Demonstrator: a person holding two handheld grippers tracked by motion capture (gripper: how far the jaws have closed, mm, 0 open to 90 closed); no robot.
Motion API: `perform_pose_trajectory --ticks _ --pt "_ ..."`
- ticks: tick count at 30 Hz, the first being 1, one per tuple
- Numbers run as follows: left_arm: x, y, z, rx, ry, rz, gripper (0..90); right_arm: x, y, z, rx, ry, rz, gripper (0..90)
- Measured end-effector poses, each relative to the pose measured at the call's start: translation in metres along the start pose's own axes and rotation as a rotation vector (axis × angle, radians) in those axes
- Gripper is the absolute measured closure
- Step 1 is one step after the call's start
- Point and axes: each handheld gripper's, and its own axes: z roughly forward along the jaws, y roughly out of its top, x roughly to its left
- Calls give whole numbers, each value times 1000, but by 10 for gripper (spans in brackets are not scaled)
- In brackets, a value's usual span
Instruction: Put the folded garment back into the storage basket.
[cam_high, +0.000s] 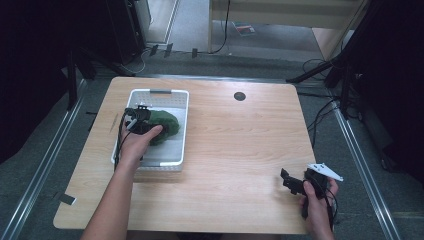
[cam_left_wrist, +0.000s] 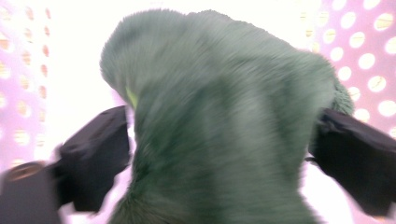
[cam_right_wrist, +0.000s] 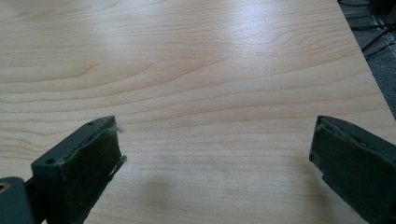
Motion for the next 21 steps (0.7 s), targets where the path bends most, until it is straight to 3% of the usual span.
perform_pose_trajectory --ticks 4,6,7,13,21 --pt "3 1 -7 -32 -15 -20 0 0 0 0 0 0 -1 19" --pt "3 2 -14 -81 -48 -36 0 0 0 0 0 0 -1 19" --pt "3 2 -14 -81 -48 -36 0 0 0 0 0 0 -1 19" --pt "-1 0 -43 -214 -145 0 0 0 0 0 0 -1 -2 19" --pt "-1 -8 -72 -311 -169 17 0 1 0 0 1 -1 1 19"
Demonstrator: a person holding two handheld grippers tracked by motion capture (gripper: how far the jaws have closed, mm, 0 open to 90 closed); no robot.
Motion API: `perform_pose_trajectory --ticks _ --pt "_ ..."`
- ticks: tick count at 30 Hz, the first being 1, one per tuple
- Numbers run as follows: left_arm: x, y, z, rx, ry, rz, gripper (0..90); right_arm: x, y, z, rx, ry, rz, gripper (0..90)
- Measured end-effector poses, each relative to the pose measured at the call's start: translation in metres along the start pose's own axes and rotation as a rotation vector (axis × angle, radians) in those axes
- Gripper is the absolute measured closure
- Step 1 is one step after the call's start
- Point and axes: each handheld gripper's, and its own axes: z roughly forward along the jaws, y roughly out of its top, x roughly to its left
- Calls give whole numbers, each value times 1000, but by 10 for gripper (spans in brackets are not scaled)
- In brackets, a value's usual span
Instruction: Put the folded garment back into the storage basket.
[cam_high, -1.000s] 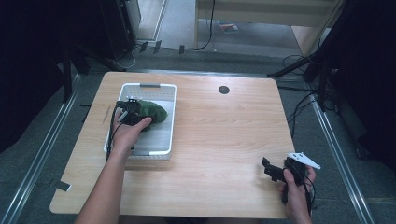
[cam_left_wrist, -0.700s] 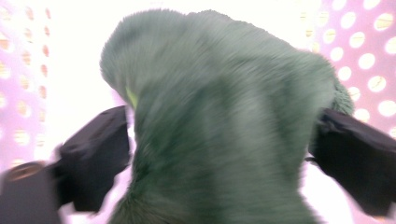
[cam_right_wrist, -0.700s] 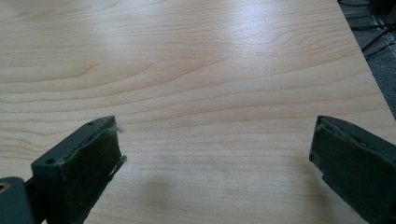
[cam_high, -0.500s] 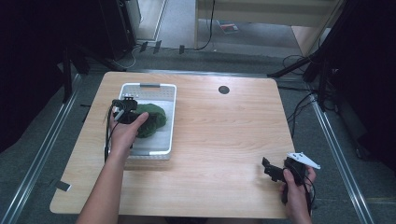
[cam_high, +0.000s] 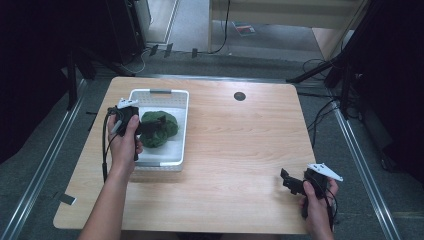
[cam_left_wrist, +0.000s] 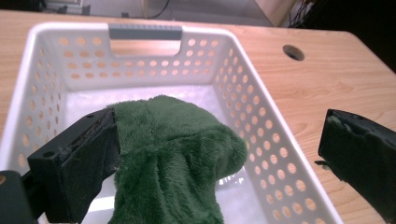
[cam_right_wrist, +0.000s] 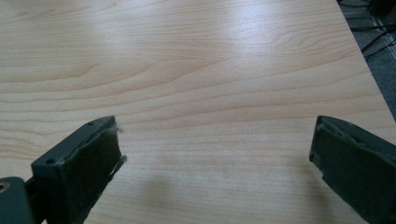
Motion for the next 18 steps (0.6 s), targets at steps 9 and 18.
perform_pose_trajectory --ticks 9,18 --pt "8 -9 -28 -70 -1 27 0 0 0 0 0 -2 0 19" --pt "23 -24 -53 -120 3 6 0 0 0 0 0 -3 0 19"
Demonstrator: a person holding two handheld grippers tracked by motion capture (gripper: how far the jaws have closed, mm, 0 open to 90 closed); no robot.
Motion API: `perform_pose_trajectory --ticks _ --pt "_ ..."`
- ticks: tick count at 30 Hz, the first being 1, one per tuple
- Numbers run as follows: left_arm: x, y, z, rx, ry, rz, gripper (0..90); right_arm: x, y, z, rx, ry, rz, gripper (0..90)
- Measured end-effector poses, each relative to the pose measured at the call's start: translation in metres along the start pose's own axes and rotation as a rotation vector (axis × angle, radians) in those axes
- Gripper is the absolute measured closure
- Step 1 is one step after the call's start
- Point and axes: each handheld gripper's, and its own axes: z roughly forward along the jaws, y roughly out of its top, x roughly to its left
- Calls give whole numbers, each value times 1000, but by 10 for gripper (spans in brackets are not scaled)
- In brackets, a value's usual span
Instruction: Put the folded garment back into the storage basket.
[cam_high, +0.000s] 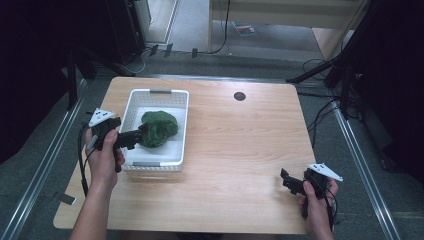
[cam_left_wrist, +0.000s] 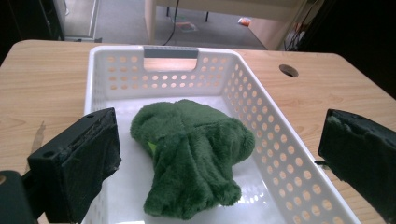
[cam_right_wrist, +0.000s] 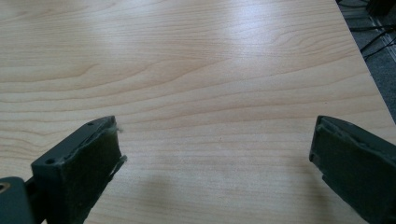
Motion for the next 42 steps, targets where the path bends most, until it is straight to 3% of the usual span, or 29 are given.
perform_pose_trajectory --ticks 15,22,37,42 --pt "27 -23 -46 -68 6 -53 0 0 0 0 -1 -1 0 19" --pt "47 -46 -66 -90 38 -72 0 0 0 0 -3 -1 1 19" --pt "75 -92 -84 -94 82 -88 0 1 0 0 -3 -8 -3 19" --pt "93 -113 -86 -89 131 -104 0 1 0 0 -5 -10 -5 19"
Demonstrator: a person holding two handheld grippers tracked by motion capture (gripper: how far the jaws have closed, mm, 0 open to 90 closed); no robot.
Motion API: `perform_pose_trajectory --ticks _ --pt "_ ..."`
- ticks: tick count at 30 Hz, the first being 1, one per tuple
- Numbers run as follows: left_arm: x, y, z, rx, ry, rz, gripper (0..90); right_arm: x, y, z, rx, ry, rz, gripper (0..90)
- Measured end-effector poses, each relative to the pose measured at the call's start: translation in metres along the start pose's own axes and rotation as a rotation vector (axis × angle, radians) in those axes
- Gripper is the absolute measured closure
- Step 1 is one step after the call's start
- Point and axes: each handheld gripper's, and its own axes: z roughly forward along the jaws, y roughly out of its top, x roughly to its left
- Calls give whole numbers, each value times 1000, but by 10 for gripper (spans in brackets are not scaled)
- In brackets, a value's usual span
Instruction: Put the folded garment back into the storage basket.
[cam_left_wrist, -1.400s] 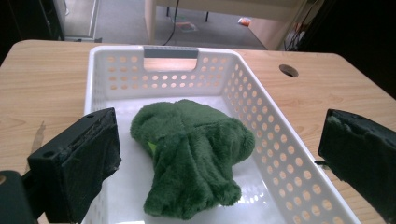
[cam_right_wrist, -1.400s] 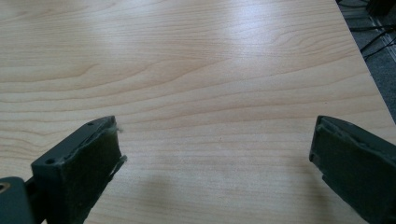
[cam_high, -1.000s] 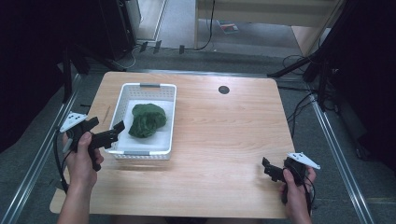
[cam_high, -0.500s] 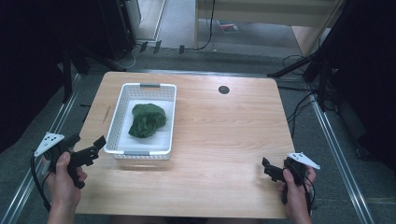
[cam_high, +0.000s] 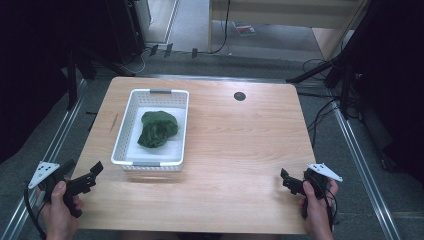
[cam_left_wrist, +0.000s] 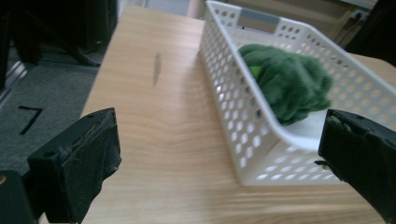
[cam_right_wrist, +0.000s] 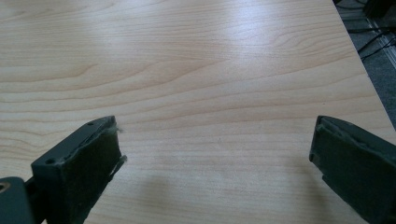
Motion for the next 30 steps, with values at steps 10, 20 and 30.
perform_pose_trajectory --ticks 10,20,30 --pt "22 -20 0 -21 68 20 0 -1 0 0 3 7 7 19" --pt "26 -31 11 3 70 50 0 -1 0 0 5 6 6 19" --pt "25 -30 13 19 85 48 0 0 0 0 5 4 6 19"
